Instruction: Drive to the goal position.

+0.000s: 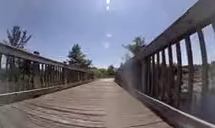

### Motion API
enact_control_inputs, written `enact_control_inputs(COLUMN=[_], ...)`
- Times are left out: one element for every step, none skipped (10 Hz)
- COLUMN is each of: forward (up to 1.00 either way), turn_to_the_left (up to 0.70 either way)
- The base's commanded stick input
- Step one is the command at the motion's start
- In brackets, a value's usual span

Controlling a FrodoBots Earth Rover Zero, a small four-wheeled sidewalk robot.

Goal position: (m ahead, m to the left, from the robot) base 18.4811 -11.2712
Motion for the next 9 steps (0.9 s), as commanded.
enact_control_inputs(forward=[0.7,0.7,0.7,0.7,0.7,0.7,0.7,0.7,0.7], turn_to_the_left=[0.0,0.0,0.0,0.0,0.0,0.0,0.0,0.0,0.0])
